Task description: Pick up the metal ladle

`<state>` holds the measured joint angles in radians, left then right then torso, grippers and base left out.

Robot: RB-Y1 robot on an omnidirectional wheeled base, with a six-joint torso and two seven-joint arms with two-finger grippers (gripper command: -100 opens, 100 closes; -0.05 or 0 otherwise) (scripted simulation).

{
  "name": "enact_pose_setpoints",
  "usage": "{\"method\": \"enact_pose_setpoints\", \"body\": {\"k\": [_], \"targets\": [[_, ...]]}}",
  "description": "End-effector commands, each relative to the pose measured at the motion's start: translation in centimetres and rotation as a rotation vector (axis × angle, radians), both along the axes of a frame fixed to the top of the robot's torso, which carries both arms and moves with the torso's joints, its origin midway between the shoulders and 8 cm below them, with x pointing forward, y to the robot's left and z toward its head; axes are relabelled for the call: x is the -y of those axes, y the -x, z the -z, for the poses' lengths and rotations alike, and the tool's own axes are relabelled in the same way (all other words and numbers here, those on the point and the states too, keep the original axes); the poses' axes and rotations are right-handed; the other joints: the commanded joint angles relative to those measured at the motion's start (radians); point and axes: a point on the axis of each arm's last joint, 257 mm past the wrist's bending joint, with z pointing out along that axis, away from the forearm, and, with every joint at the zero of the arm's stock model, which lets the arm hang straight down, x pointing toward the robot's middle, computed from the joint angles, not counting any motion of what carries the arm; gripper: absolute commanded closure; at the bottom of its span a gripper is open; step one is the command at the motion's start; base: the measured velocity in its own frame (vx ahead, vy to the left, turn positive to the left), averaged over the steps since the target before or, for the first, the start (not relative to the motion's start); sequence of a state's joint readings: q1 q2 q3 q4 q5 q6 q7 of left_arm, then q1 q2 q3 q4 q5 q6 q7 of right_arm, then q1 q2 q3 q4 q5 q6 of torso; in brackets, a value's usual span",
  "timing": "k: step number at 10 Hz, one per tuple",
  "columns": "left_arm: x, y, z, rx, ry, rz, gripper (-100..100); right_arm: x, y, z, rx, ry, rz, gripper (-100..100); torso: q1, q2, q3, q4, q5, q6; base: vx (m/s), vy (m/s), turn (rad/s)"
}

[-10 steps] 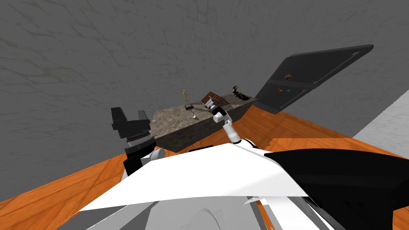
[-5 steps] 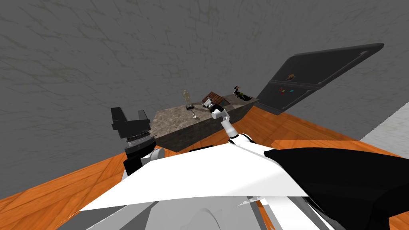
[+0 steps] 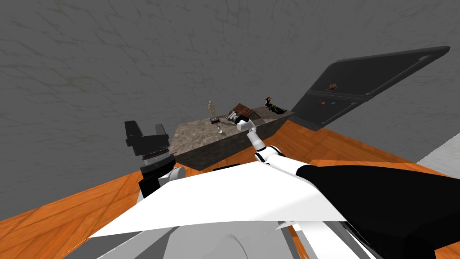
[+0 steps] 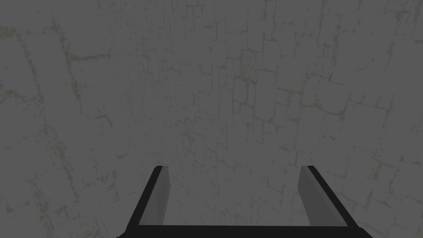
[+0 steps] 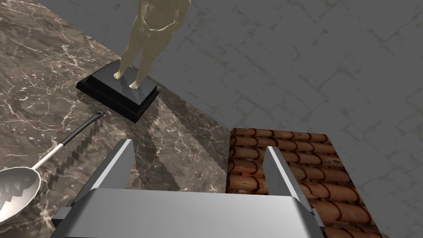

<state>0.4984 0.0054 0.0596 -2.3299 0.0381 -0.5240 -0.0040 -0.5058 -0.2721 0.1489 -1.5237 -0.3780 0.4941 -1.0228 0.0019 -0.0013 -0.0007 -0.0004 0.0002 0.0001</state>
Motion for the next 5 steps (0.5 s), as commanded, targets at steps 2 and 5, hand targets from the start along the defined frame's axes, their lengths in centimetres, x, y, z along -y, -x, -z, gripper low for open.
{"method": "enact_pose_setpoints", "body": {"k": [2, 5], "targets": [[0.0, 0.0, 0.0, 0.0, 0.0, 0.0, 0, 0.1, -0.8, 1.6, -0.066, -0.011, 0.01, -100, 0.0, 0.0, 0.0, 0.0, 0.0, 0.0, 0.016, 0.01, 0.018], [0.0, 0.0, 0.0, 0.0, 0.0, 0.0, 0, 0.2, -1.8, 3.0, -0.153, -0.039, 0.025, -100, 0.0, 0.0, 0.0, 0.0, 0.0, 0.0, 0.02, 0.013, 0.04]]}}
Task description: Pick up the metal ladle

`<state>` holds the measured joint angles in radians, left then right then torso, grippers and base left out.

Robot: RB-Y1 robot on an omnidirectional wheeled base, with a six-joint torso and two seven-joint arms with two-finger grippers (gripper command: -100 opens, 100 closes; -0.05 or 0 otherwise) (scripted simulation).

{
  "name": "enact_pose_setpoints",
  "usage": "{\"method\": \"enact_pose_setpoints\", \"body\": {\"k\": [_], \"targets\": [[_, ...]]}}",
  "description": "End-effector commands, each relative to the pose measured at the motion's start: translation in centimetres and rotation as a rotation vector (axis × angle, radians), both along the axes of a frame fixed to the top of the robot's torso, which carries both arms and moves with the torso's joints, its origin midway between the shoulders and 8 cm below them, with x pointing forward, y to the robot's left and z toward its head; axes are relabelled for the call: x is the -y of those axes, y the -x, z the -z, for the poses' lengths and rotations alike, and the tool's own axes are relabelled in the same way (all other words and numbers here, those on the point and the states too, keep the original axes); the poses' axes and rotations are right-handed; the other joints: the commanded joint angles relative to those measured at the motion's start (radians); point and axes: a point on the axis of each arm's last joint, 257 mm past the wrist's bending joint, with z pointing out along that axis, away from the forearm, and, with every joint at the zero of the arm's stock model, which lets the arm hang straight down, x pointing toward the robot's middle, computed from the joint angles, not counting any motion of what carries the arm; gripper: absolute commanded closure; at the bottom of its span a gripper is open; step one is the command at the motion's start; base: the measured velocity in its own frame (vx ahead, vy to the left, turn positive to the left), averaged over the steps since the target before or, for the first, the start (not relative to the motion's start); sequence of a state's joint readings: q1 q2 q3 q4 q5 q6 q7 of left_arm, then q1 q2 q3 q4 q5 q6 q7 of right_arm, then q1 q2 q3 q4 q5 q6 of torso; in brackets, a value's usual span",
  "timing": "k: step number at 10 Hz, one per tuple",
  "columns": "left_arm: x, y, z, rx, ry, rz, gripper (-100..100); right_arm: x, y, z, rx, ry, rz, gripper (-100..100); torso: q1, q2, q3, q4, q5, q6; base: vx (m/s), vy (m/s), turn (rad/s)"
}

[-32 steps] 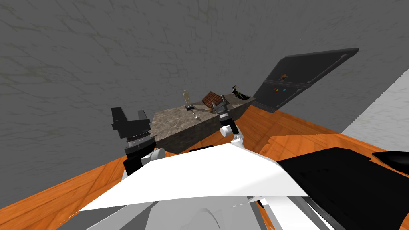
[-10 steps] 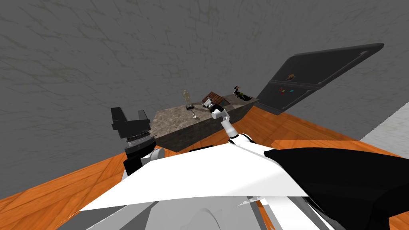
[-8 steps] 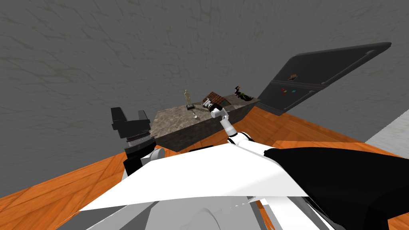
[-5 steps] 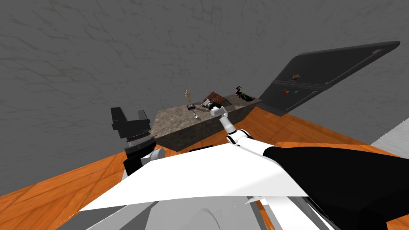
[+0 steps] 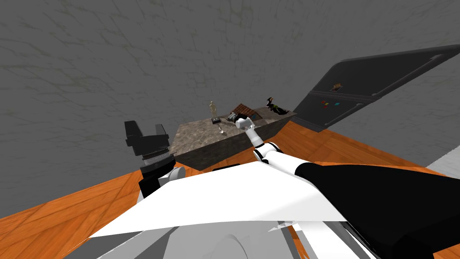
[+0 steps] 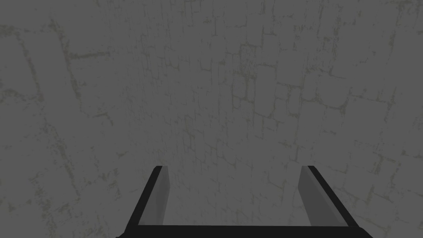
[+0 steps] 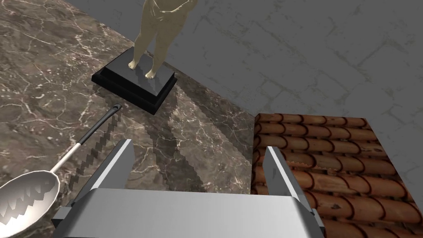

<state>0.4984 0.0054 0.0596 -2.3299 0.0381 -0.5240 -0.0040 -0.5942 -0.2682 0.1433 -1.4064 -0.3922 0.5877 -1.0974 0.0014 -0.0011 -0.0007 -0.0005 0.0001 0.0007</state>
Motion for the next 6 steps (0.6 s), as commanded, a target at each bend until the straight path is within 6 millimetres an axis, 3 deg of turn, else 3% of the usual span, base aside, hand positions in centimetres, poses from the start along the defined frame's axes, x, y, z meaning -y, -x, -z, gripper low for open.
{"method": "enact_pose_setpoints", "body": {"k": [1, 2, 3, 5, 6], "targets": [[0.0, 0.0, 0.0, 0.0, 0.0, 0.0, 0, -0.1, -0.7, 0.4, -0.064, -0.033, 0.01, -100, 0.0, 0.0, 0.0, 0.0, 0.0, 0.0, 0.02, 0.02, 0.075], [0.0, 0.0, 0.0, 0.0, 0.0, 0.0, 0, 0.4, -0.8, 1.8, -0.093, -0.027, 0.021, -100, 0.001, 0.0, 0.0, 0.0, 0.0, -0.001, 0.026, 0.02, 0.054], [0.0, 0.0, 0.0, 0.0, 0.0, 0.0, 0, 0.2, -1.4, 1.4, -0.134, -0.062, 0.031, -100, 0.001, -0.001, 0.0, 0.0, 0.0, 0.0, 0.043, 0.033, 0.082], [0.0, 0.0, 0.0, 0.0, 0.0, 0.0, 0, 1.0, -1.4, 3.5, -0.186, -0.053, 0.049, -100, 0.002, -0.002, -0.001, 0.0, 0.0, 0.0, 0.029, 0.023, 0.019], [0.0, 0.0, 0.0, 0.0, 0.0, 0.0, 0, 0.8, -1.9, 3.2, -0.236, -0.085, 0.063, -100, 0.0, 0.0, 0.0, 0.0, 0.0, 0.0, 0.026, 0.024, 0.09]]}}
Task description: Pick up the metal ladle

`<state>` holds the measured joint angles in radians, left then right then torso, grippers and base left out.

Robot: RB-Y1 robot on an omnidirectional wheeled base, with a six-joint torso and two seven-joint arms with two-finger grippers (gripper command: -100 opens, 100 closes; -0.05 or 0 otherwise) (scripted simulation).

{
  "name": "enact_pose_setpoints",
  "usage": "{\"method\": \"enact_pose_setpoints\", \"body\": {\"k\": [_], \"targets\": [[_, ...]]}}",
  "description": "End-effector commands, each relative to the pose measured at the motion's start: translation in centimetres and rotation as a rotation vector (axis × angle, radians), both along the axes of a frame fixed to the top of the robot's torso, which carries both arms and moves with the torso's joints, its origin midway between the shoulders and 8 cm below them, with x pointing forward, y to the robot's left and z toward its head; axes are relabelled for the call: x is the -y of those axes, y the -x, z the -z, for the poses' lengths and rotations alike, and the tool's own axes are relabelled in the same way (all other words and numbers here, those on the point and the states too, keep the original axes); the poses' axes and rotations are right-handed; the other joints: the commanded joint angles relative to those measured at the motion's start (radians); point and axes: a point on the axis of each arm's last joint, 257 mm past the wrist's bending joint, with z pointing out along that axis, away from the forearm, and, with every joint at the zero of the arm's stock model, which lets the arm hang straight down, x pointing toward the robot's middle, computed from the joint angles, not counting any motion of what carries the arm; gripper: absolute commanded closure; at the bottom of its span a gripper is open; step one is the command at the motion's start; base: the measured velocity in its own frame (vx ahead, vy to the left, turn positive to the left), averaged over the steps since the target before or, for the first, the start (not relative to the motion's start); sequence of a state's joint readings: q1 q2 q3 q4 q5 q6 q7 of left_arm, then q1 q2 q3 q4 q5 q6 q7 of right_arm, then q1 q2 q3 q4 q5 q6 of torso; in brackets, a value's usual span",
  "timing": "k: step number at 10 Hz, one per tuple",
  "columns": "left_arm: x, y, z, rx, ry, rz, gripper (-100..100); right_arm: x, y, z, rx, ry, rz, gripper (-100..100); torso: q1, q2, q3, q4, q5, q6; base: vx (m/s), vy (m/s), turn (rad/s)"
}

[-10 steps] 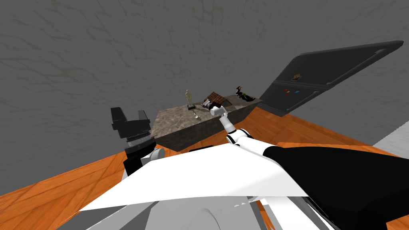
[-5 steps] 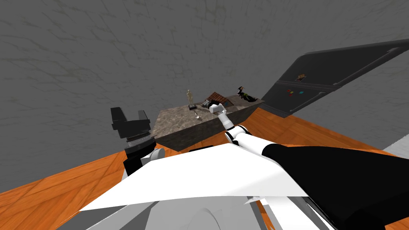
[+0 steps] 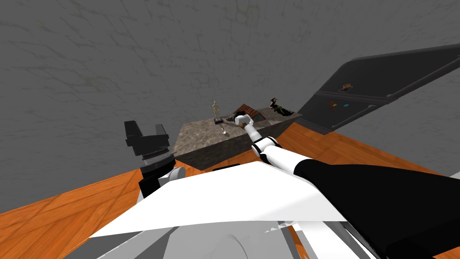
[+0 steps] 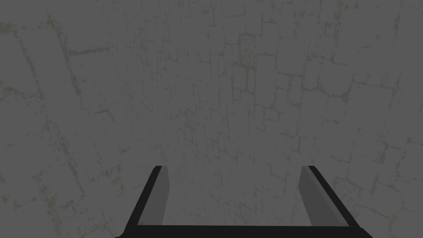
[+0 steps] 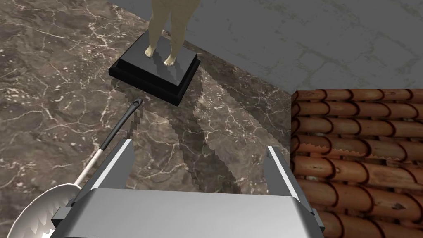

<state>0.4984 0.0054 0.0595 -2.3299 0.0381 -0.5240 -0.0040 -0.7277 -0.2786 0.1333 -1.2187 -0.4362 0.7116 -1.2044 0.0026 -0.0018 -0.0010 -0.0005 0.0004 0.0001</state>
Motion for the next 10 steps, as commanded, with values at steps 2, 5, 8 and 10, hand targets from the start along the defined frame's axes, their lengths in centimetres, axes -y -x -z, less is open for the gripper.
{"method": "enact_pose_setpoints", "body": {"k": [2, 5, 8, 10], "targets": [[0.0, 0.0, 0.0, 0.0, 0.0, 0.0, 0, 0.7, 0.1, 1.9, -0.068, -0.01, 0.024, -100, 0.0, 0.0, 0.0, 0.0, 0.0, 0.001, 0.021, 0.019, 0.022], [0.0, 0.0, 0.0, 0.0, 0.0, 0.0, 0, 1.0, -0.4, 2.4, -0.186, -0.067, 0.072, -100, 0.0, 0.0, 0.0, 0.0, 0.0, 0.001, 0.033, 0.036, 0.077], [0.0, 0.0, 0.0, 0.0, 0.0, 0.0, 0, 1.8, -0.1, 4.1, -0.278, -0.086, 0.111, -100, -0.001, 0.0, 0.0, 0.0, 0.0, 0.001, 0.032, 0.027, 0.042], [0.0, 0.0, 0.0, 0.0, 0.0, 0.0, 0, 2.6, 0.2, 5.8, -0.315, -0.082, 0.129, -100, 0.001, 0.0, 0.0, 0.0, 0.0, 0.001, 0.03, 0.026, 0.024]]}}
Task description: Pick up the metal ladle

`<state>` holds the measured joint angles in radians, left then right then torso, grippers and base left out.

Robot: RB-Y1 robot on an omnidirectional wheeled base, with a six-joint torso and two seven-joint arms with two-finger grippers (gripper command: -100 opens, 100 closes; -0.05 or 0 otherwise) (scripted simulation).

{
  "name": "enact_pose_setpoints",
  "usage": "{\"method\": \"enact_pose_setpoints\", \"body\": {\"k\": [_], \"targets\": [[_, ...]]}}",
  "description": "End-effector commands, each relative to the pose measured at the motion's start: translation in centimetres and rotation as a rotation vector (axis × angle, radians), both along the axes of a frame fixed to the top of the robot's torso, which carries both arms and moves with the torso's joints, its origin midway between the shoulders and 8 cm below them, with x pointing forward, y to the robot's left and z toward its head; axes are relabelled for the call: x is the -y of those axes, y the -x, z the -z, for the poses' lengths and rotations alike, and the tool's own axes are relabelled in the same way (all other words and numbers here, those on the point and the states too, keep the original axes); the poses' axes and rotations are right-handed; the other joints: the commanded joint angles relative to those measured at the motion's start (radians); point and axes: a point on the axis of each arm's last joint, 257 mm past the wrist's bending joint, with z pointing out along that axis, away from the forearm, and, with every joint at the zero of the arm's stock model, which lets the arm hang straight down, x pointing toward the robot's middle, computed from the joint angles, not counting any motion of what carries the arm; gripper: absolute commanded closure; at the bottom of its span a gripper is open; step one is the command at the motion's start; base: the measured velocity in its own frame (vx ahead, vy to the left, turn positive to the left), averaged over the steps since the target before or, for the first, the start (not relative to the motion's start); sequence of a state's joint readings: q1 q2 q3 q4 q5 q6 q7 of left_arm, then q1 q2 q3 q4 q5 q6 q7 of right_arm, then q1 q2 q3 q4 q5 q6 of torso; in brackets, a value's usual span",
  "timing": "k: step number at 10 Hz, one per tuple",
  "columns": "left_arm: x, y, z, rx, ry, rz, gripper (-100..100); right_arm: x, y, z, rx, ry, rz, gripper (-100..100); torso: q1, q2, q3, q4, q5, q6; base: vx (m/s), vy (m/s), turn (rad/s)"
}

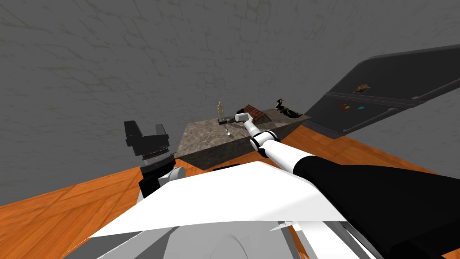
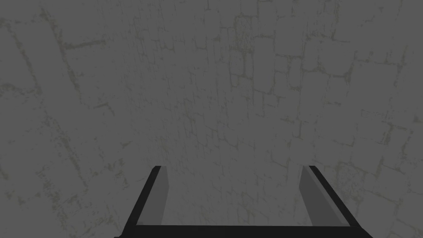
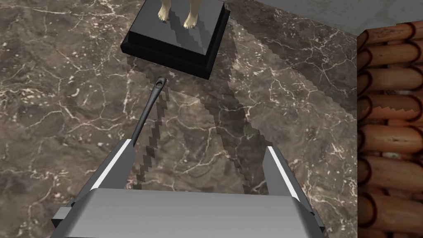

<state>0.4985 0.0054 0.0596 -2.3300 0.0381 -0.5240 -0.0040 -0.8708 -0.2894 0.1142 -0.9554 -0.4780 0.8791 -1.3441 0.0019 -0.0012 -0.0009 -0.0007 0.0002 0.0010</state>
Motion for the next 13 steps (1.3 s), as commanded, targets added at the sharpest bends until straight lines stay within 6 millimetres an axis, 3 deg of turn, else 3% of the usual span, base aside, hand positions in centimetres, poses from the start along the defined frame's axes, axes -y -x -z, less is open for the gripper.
{"method": "enact_pose_setpoints", "body": {"k": [1, 6, 13], "targets": [[0.0, 0.0, 0.0, 0.0, 0.0, 0.0, 0, 0.4, 0.3, 0.5, -0.064, -0.023, 0.033, -100, 0.0, 0.0, 0.0, 0.0, 0.0, 0.0, 0.042, 0.036, 0.083], [0.0, 0.0, 0.0, 0.0, 0.0, 0.0, 0, 2.1, 2.0, 3.9, -0.234, -0.058, 0.118, -100, 0.002, -0.001, 0.0, 0.0, 0.001, -0.001, 0.043, 0.042, 0.063], [0.0, 0.0, 0.0, 0.0, 0.0, 0.0, 0, 3.3, 4.8, 7.1, -0.423, -0.101, 0.216, -100, 0.002, 0.0, 0.0, 0.0, 0.001, 0.0, 0.032, 0.037, 0.048]]}}
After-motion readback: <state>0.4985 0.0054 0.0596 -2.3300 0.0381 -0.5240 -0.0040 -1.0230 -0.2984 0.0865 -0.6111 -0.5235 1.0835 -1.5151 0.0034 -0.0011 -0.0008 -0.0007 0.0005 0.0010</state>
